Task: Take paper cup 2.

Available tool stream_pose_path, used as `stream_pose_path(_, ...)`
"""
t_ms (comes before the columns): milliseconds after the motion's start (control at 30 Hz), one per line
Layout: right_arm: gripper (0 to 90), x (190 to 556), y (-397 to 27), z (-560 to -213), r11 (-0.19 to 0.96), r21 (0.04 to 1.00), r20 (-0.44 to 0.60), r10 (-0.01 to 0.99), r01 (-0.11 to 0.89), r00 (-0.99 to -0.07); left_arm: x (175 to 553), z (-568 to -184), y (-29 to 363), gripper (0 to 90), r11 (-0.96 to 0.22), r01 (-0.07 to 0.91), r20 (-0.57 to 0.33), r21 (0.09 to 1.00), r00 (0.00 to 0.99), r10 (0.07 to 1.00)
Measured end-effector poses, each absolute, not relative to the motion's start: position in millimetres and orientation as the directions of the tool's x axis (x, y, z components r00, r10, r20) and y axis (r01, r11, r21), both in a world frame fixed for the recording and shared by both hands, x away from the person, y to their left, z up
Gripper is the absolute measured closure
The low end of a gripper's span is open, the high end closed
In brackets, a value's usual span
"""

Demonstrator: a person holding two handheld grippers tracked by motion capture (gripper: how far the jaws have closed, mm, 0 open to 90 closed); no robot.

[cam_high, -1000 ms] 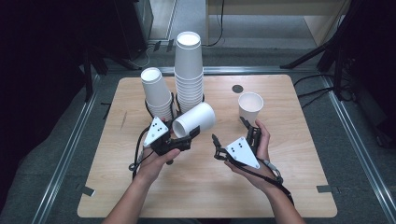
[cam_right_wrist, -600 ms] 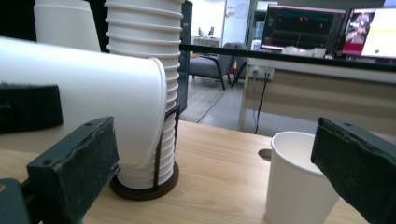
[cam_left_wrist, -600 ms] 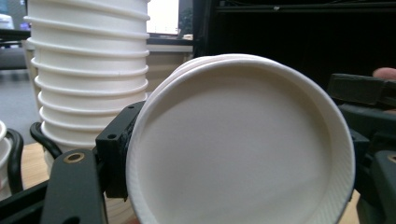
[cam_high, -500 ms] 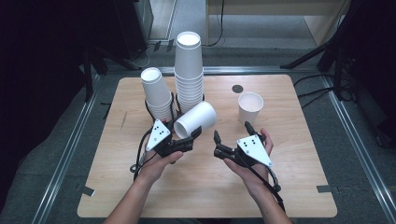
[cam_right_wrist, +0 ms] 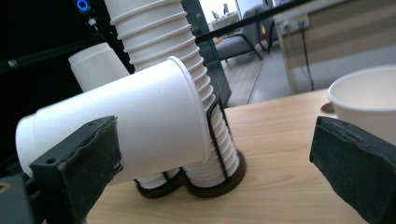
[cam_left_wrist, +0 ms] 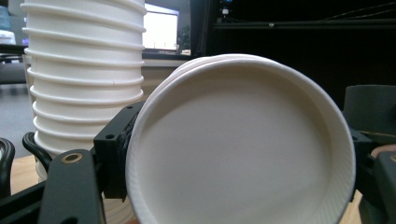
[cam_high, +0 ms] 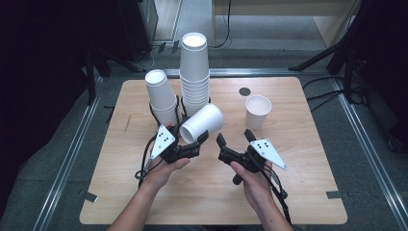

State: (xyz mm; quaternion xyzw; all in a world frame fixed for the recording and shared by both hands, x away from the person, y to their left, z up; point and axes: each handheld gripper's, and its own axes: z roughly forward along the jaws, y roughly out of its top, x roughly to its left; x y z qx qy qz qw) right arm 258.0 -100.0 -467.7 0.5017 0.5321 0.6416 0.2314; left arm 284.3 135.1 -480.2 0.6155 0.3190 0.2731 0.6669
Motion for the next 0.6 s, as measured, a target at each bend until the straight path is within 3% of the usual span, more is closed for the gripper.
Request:
stream_pose_path(200,1.0,262.1,-100.9,-468.2,-0.472,0.81,0.58,0.734,0.348,-0.353,283.5,-480.8,133.7,22.9,0.101,0.019,-0.089,0.995,0.65,0.755)
stream_pose_path(333,0.8,260.6,-97.8,-466.5,-0.488,0.801,0.593,0.727,0.346,-0.347,283.1,-481.4,133.5,22.9,0.103,0.019,-0.09,0.995,0.652,0.753)
stream_pose_path(600,0.0,263.1,-92.2,-467.7,-0.585,0.697,0.713,0.629,0.415,-0.309,281.5,-480.5,132.0,22.8,0.111,0.007,-0.089,0.994,0.656,0.749)
